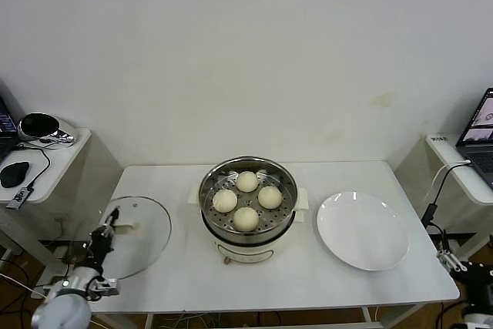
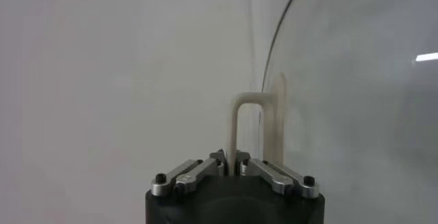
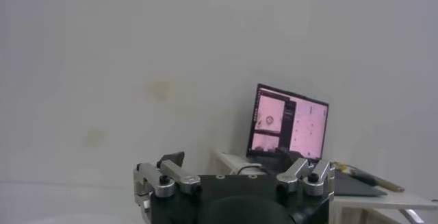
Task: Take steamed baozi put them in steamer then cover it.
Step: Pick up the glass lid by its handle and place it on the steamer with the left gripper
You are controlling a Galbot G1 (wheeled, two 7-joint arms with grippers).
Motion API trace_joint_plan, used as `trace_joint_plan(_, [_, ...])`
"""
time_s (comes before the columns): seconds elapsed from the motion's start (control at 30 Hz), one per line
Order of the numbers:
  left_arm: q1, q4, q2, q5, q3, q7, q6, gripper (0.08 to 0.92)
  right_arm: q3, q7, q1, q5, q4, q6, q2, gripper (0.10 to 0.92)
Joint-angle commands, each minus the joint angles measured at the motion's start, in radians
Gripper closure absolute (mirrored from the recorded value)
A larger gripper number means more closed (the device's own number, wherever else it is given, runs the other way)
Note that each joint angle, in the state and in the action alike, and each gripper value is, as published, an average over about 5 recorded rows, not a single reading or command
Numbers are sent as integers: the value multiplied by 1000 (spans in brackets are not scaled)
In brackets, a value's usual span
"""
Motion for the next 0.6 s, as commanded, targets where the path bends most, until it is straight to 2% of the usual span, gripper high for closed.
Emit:
trace_joint_plan(0.03, [38, -356, 151, -217, -50, 159, 163, 850, -23, -11, -1, -35, 9, 9, 4, 203])
trace_joint_plan(0.2, [-45, -421, 227, -277, 49, 186, 243, 850, -46, -15, -1, -58, 12, 18, 20, 203])
trace_joint_plan(0.33, [-168, -429, 239, -290, 243, 200, 313, 850, -63, -16, 0, -85, 7, 29, 38, 203])
trace_joint_plan(0.47, [-358, -396, 188, -267, 474, 221, 395, 850, -78, -17, 15, -117, -1, 33, 54, 203])
trace_joint_plan(0.6, [-541, -332, 72, -166, 645, 274, 478, 850, -89, -16, 35, -143, -15, 33, 63, 203])
